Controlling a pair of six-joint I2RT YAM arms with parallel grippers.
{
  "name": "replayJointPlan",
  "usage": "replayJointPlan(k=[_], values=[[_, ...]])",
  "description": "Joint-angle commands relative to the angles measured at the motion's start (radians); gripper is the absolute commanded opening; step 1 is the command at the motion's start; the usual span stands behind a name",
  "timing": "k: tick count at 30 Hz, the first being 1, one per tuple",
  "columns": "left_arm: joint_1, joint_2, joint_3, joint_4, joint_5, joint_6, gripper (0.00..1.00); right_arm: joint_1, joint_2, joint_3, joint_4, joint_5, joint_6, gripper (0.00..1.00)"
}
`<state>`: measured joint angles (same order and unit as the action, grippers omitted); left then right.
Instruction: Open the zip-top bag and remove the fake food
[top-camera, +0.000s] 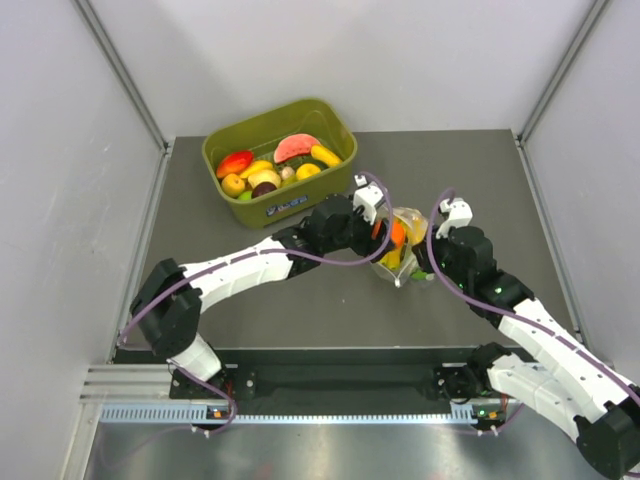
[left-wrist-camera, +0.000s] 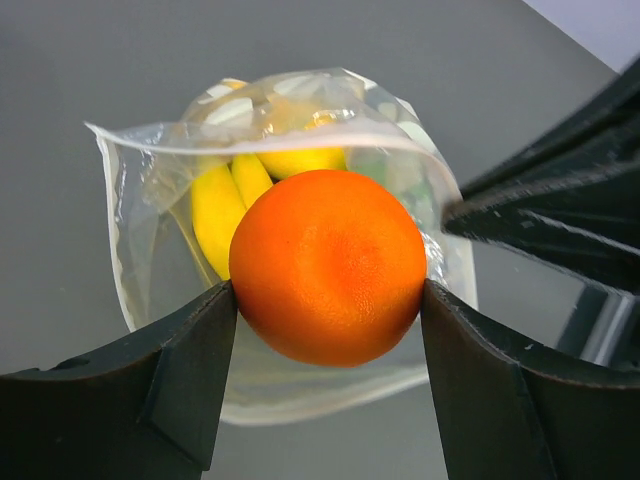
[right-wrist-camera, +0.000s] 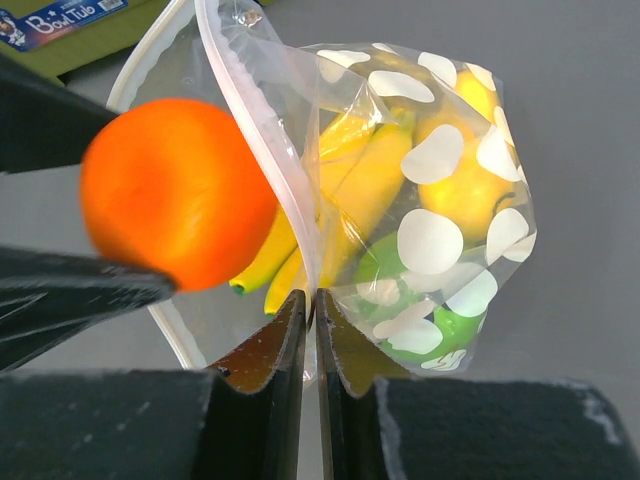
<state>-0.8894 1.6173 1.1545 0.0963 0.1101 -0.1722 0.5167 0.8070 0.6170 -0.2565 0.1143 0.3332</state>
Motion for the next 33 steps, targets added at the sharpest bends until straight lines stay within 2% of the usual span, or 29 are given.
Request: replayJointPlan(k=[1, 8, 12, 18, 22, 28, 33], values=[[0.006, -0.088, -0.013, -0.089, 0.062, -0.029, 0.00, -0.014, 0.000, 0.030, 0.016, 0.015, -0.011, 0.09], [0.017, -0.192, -0.045, -0.204, 0.109, -0.053, 0.00, -0.018, -0.003, 0.030, 0.017, 0.013, -0.013, 0.09], [0.073, -0.273, -0.108, -0.179, 0.131, -0.102, 0.00, -0.018, 0.000, 0.029, 0.017, 0.012, -0.016, 0.09], [0.245, -0.365, -0.124, -0.159, 0.183, -0.128, 0.00, -0.023, -0.003, 0.030, 0.013, 0.007, -0.019, 0.09], [0.374, -0.382, -0.090, -0.171, 0.122, -0.110, 0.00, -0.027, -0.006, 0.032, 0.010, 0.010, -0.023, 0.09], [0.538, -0.297, -0.015, -0.063, -0.032, -0.095, 0.00, -0.029, 0.012, 0.039, 0.016, -0.016, -0.022, 0.09], [0.627, -0.107, 0.122, -0.032, -0.089, -0.081, 0.00, -0.029, 0.008, 0.050, 0.005, -0.016, -0.026, 0.09]])
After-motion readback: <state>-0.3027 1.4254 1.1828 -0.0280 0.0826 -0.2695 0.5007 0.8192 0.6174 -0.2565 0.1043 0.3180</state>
